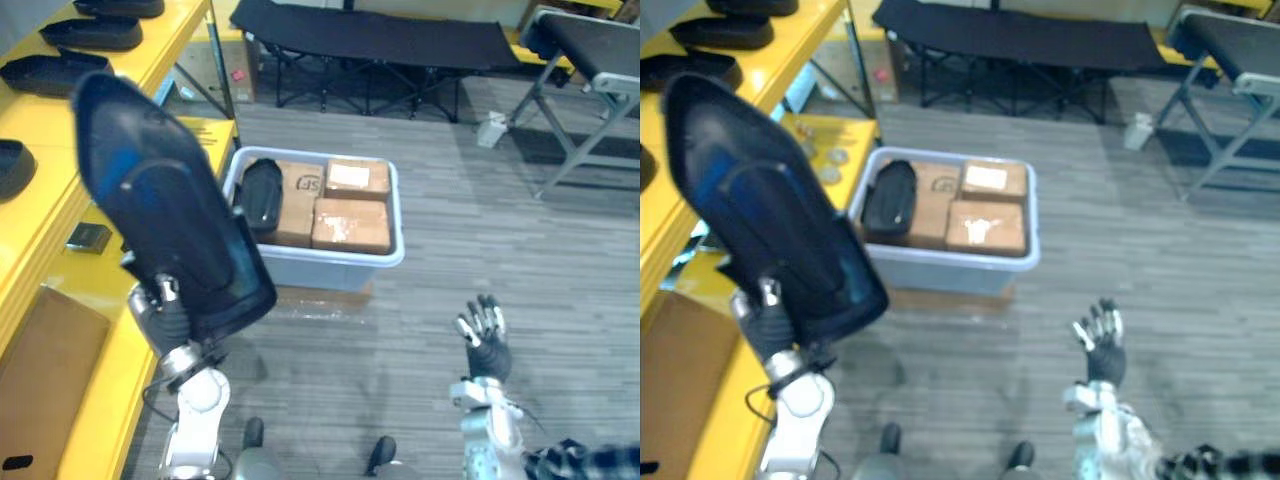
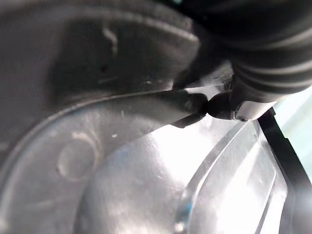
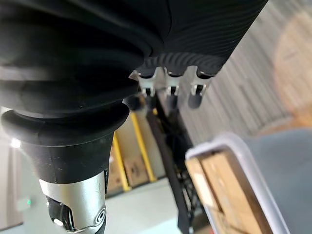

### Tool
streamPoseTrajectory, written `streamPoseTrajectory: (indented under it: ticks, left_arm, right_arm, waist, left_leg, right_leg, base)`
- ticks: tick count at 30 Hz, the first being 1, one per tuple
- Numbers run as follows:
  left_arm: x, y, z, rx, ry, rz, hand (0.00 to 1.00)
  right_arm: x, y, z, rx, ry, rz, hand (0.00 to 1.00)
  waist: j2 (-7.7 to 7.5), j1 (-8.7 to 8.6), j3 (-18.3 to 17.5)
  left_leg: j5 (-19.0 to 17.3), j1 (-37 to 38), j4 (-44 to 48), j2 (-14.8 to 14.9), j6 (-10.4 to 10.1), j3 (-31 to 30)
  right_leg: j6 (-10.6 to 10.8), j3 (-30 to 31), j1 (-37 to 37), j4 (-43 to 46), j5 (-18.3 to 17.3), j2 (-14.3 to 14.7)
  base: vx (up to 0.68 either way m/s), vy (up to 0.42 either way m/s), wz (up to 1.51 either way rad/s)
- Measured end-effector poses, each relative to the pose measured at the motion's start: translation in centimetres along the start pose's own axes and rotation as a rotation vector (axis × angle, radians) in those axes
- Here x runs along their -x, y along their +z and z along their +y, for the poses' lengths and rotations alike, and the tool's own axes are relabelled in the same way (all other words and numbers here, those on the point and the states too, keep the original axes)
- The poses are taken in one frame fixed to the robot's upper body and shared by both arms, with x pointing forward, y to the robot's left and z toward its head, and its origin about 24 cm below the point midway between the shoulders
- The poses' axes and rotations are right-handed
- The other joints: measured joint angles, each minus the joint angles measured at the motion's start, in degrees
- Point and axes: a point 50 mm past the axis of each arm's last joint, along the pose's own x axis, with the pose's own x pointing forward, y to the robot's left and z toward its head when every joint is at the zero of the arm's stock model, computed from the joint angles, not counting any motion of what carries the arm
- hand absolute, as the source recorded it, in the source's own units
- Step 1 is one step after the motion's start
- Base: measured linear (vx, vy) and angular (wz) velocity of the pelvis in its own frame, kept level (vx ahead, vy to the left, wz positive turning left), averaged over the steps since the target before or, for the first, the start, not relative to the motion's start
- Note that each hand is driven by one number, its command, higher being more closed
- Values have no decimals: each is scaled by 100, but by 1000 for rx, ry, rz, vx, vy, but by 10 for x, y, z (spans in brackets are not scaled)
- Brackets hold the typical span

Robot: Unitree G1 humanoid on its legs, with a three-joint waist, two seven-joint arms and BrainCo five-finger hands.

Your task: Walk over and take plastic housings, then place them on the shelf

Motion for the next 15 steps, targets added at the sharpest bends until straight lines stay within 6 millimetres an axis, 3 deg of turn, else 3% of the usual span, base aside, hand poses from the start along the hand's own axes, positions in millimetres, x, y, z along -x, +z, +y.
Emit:
streamPoseTrajectory:
  ticks: [2,6,11,15]
  left_arm:
    - [-3,6,2,43,-15,-26,100]
    - [-9,8,15,96,-29,-12,100]
    - [-12,3,26,80,3,22,100]
    - [-5,-8,50,-9,71,100,100]
  right_arm:
    - [-3,-6,1,3,-9,20,0]
    - [-19,-6,24,15,61,7,0]
    - [-26,-5,33,42,99,10,0]
    - [-24,-15,37,54,146,84,0]
  waist:
    - [60,57,-128]
    - [209,109,-282]
    - [234,239,-353]
    - [179,282,-405]
  left_leg:
    - [0,-2,-1,-17,0,-112]
    - [2,12,16,-52,3,-285]
    - [6,8,15,-81,7,-428]
    - [5,3,11,-111,7,-631]
  right_leg:
    - [25,-121,86,-18,-18,-4]
    - [51,-287,253,-38,-40,-14]
    - [66,-463,381,-81,-54,-16]
    - [92,-660,531,-80,-130,-15]
  base:
    - [10,-9,27]
    - [-13,-6,22]
    - [-25,-5,17]
    - [-1,-13,26]
